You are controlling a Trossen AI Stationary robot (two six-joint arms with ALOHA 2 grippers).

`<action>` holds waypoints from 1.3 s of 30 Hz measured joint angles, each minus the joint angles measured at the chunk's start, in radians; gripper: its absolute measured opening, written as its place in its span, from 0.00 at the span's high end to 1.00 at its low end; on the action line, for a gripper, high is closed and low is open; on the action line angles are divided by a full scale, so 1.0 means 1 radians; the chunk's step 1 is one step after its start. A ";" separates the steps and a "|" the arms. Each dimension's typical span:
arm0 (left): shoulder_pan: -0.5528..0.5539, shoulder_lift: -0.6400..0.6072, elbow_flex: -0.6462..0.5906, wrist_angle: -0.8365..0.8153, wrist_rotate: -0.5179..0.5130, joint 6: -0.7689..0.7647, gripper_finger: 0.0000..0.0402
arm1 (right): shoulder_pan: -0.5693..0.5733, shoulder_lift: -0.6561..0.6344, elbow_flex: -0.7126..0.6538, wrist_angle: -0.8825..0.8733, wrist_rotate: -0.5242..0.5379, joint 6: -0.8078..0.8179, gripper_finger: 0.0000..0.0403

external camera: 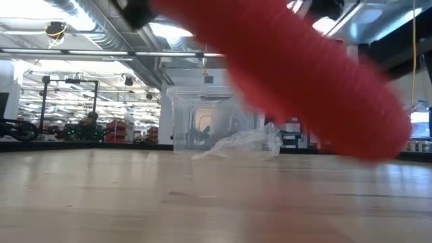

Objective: Roll bandage
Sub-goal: Roll the red bandage

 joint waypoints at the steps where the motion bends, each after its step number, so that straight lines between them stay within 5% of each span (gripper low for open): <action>1: 0.000 0.003 0.000 0.000 0.004 -0.014 0.97 | -0.001 0.013 0.000 -0.019 -0.034 0.030 0.24; 6: -0.007 0.003 0.000 0.089 0.095 0.016 0.97 | -0.007 0.035 0.004 -0.092 -0.229 0.055 0.26; 10: -0.006 -0.007 0.000 0.144 0.229 0.074 0.97 | -0.005 0.008 0.053 -0.168 -0.222 0.036 0.27; 14: 0.008 -0.096 0.000 0.147 0.229 0.135 0.97 | -0.003 -0.031 0.102 -0.195 -0.192 -0.007 0.28; 22: 0.100 -0.352 0.001 0.336 0.088 0.448 0.97 | 0.139 -0.188 0.100 -0.170 0.129 -0.132 0.28; 29: 0.250 -0.504 0.002 0.400 0.019 0.701 0.97 | 0.292 -0.340 -0.066 0.000 0.303 -0.215 0.28; 35: 0.386 -0.549 0.002 0.448 0.019 0.793 0.97 | 0.345 -0.431 -0.307 0.321 0.450 -0.381 0.28; 39: 0.443 -0.546 0.001 0.433 0.022 0.791 0.97 | 0.322 -0.419 -0.427 0.555 0.458 -0.489 0.28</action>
